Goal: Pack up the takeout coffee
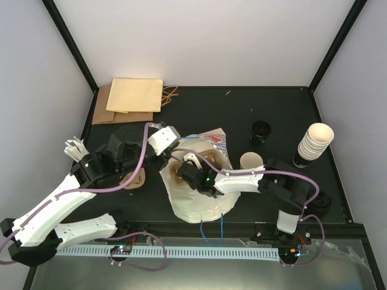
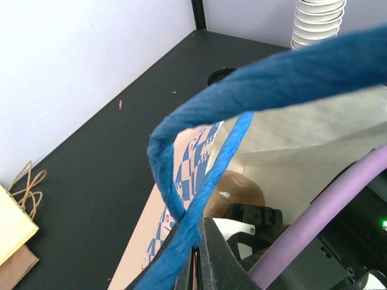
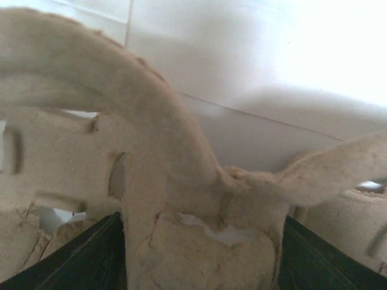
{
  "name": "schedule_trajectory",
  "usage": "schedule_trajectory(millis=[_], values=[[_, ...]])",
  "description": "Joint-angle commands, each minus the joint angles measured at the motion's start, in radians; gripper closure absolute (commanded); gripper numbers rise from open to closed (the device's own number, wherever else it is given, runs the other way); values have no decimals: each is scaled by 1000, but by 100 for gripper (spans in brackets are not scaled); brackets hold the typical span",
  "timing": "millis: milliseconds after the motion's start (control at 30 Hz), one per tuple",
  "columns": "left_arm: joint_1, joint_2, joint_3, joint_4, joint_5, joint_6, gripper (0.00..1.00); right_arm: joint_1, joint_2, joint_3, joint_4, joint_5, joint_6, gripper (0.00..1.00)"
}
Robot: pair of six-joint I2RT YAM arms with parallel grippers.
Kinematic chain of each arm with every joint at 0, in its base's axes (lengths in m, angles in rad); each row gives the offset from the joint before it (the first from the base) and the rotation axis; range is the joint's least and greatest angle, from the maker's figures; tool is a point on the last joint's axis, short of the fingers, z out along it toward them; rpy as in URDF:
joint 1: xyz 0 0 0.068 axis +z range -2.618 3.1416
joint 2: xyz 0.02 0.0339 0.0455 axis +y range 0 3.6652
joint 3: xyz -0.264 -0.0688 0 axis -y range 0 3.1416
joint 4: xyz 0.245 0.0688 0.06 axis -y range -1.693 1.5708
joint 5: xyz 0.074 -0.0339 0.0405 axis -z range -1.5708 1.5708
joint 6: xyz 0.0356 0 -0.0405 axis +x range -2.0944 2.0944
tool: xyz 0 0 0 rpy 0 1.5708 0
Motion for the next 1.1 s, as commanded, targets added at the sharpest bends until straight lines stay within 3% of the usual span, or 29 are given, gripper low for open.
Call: schedule_trajectory(millis=[0, 267, 600, 867, 1067], values=[[-14, -3, 51, 17, 64, 28, 98, -10, -18, -40, 114, 11, 22, 32], [-14, -19, 12, 30, 166, 41, 98, -10, -21, -97, 207, 23, 2, 41], [-14, -8, 11, 9, 124, 26, 98, -5, -112, -155, 294, 68, -28, 52], [-14, 22, 20, -9, 93, 7, 99, 12, -163, -188, 383, 121, -86, 52], [-15, 31, 37, -19, 130, -12, 98, 3, -121, -131, 360, 159, -101, 49]])
